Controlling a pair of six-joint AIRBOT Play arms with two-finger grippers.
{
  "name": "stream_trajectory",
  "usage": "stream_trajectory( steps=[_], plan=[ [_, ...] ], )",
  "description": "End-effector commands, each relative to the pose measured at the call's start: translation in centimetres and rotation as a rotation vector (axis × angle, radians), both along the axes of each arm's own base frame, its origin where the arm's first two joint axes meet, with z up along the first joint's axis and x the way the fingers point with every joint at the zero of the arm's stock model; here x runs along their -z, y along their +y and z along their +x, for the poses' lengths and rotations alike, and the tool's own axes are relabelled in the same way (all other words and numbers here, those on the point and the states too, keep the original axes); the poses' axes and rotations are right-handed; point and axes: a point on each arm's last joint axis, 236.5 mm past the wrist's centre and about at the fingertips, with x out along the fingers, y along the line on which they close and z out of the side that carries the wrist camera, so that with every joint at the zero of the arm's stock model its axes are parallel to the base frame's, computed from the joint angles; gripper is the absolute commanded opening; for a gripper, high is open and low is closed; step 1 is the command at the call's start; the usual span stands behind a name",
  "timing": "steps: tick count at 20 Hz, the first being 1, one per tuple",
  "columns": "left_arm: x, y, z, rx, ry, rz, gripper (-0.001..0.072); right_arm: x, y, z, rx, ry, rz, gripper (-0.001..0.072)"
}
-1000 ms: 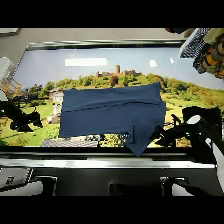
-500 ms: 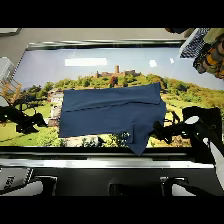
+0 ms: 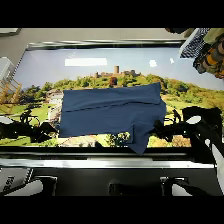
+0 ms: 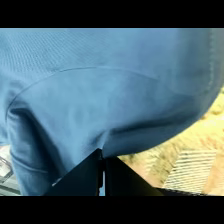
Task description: Fold the clothes and pants, and hang the long-sleeved shirts on hangers.
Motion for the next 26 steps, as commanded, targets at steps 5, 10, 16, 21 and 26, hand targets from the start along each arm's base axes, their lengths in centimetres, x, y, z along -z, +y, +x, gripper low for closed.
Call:
stream_trajectory(
  steps=[5,10,16,21,26],
  plan=[
    [1.1,-2.8,0.8,0.019,-0.023,-0.095,0.0534,-0.8,0.4,-0.1,-0.005,-0.009,0.018,0.0026],
    [1.8,-3.8,0.5,0.062,-0.004,-0.106,0.0113,-2.1,0.2,0.4,-0.004,-0.062,0.002,0.0026],
    [-2.5,-3.0,-0.2,0.053,-0.038,-0.133,0.0011,-5.7,0.8,-2.0,-0.071,-0.085,0.000,0.0025],
    [-6.4,-0.6,-2.4,0.008,-0.058,0.028,0.0011,-10.5,0.7,-6.9,-0.109,-0.101,-0.062,0.0024],
    [-8.2,-0.4,-1.0,0.023,-0.145,0.083,0.0011,-13.2,0.4,-5.3,-0.054,-0.226,-0.088,0.0024]
  ],
)
